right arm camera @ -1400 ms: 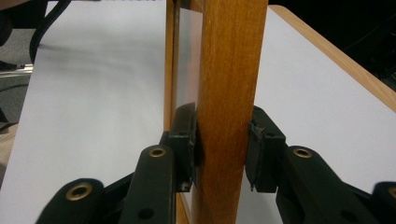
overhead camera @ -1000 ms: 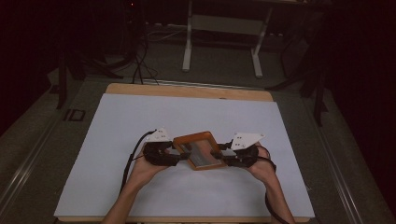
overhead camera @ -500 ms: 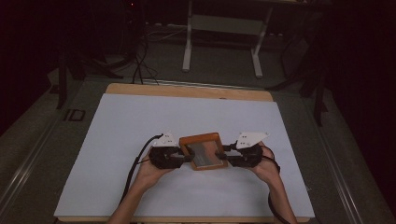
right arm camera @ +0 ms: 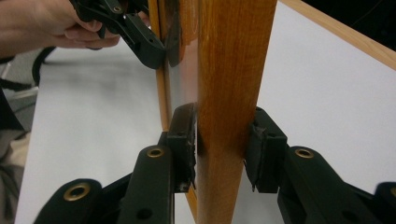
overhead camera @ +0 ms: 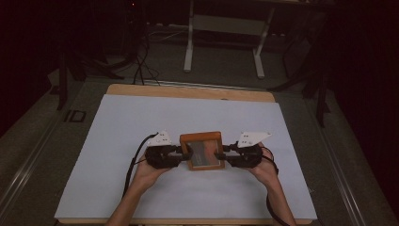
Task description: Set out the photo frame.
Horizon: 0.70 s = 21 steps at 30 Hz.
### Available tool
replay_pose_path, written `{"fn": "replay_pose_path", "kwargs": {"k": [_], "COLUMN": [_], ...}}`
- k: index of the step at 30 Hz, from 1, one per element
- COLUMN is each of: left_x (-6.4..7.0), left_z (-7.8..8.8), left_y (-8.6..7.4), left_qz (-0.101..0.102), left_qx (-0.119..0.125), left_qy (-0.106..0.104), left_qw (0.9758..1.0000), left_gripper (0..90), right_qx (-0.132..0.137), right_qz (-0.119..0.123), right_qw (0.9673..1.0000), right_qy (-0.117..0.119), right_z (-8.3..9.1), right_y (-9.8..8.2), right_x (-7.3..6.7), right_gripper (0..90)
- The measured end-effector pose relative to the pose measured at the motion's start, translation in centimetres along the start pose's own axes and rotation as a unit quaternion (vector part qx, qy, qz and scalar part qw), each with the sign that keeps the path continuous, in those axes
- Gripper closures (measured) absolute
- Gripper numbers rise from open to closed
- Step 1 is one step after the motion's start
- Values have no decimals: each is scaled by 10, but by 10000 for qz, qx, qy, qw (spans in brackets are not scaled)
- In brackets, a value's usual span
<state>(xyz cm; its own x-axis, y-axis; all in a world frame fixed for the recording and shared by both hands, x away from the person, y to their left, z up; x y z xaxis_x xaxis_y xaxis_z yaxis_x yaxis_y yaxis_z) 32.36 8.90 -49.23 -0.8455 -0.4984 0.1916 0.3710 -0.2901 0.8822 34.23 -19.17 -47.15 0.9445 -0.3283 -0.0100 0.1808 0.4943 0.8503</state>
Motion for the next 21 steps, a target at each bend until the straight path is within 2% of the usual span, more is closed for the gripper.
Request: {"fn": "replay_pose_path", "kwargs": {"k": [4,8,14,18,21], "left_x": [-1,-1,-4,-10,-13], "left_z": [7,11,16,21,24], "left_y": [2,3,2,-1,-5], "left_qz": [64,71,194,420,504], "left_qx": [87,108,115,151,147], "left_qy": [67,146,181,165,173], "left_qw": [9999,9998,9996,9989,9985], "left_gripper": [637,635,633,634,634], "right_qx": [112,121,121,22,31], "right_qz": [-117,-178,-331,-469,-598], "right_qw": [9999,9998,9993,9987,9978], "right_qy": [31,28,95,175,267], "right_z": [-4,-8,-14,-22,-29], "right_y": [2,3,3,0,0], "right_x": [-1,-2,-2,-4,-4], "right_gripper": [662,659,660,663,664]}}
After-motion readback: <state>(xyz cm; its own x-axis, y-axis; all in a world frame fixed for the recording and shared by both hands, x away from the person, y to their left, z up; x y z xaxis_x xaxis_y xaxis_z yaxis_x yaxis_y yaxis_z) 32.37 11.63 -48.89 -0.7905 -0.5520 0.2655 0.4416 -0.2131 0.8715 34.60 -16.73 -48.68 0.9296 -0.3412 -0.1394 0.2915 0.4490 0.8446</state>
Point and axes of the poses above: each handheld gripper's, and its own axes: z roughly backward along the jaws, y roughly out of its top, x roughly to its right, the point moved 2 cm from there along -z, roughly forward along the jaws, and after that the axes turned 1 degree about -x, right-handed, at the moved point
